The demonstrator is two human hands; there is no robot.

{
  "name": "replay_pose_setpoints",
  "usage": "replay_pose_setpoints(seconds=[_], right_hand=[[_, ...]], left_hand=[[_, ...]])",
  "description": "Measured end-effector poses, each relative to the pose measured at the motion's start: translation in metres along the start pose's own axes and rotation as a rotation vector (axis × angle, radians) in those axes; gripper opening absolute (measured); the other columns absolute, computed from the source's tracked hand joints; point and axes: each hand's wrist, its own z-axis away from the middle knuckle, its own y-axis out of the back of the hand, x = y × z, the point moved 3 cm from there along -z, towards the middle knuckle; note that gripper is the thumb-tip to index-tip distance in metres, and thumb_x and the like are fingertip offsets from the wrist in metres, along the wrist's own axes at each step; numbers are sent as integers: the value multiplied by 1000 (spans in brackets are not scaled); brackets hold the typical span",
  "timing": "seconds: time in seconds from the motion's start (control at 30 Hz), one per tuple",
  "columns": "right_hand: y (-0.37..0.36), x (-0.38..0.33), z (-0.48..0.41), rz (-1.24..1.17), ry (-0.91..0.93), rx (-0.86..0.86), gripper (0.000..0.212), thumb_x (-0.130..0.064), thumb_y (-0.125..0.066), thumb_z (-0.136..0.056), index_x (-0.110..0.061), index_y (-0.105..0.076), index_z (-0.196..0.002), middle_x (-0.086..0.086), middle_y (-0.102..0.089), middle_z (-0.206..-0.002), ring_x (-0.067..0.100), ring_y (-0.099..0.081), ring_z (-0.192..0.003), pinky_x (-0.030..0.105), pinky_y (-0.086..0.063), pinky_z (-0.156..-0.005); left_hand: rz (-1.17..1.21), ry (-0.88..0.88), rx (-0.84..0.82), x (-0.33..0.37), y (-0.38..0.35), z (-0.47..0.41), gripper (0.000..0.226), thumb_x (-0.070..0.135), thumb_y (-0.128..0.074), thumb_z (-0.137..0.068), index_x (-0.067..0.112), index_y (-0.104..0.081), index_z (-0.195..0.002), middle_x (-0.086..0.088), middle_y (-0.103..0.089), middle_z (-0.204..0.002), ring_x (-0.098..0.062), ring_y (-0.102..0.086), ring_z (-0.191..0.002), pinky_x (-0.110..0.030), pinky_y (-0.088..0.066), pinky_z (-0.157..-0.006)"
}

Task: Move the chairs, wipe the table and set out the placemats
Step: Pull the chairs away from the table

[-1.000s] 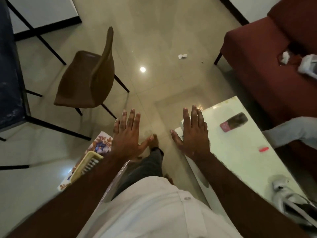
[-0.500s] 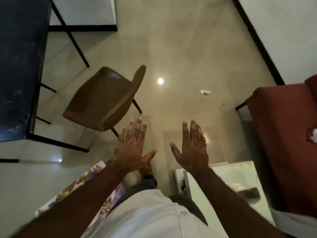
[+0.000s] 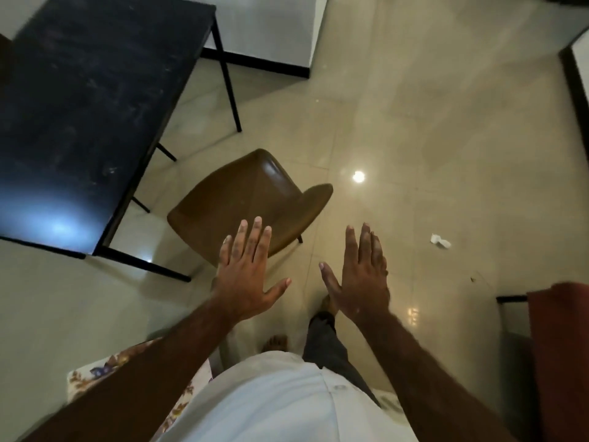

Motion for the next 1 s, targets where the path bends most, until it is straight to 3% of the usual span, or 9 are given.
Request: replay_pose_setpoints(seconds=[0.13, 0.33, 0.6, 0.8, 1.0], right_hand=[[7, 4, -78, 3, 106, -45, 99, -77, -41, -102, -17, -13, -176, 16, 0, -184, 43, -9, -169, 62, -28, -129], [19, -3, -173, 19, 310, -109, 96, -77, -39, -104, -20, -11, -176, 16, 1, -184, 43, -8, -168, 59, -23, -130], [-4, -33, -270, 134, 480, -259, 97, -78, -37, -105, -20, -4, -176, 18, 8, -183, 45, -2, -168, 62, -22, -131], [-41, -59, -327, 276, 509, -421, 101, -74, -45, -104, -22, 4, -174, 18, 17, -181, 47, 0, -168, 62, -18, -132], [-80, -45, -354, 410, 386, -666, 108, -72, -58, -100, -24, 4, -174, 16, 17, -181, 49, -10, -166, 63, -25, -130]], left_hand=[[32, 136, 9, -7, 8, -48, 115, 92, -32, -93, 20, 4, -176, -4, 22, -182, -31, 17, -168, -62, -7, -134], [130, 383, 9, -11, 13, -100, 115, 93, -30, -93, 23, 14, -174, -1, 27, -180, -28, 23, -167, -60, -1, -134], [258, 697, 3, -35, -13, -108, 117, 94, -29, -89, 24, 9, -175, -1, 18, -183, -29, 18, -168, -60, -4, -134], [331, 795, -128, -73, -45, -126, 118, 95, -28, -89, 23, 11, -174, -3, 19, -182, -34, 14, -168, -61, -4, -132], [471, 922, -397, -103, -74, -126, 120, 92, -42, -92, 24, 13, -173, -5, 15, -183, -38, 5, -169, -65, -13, -132]])
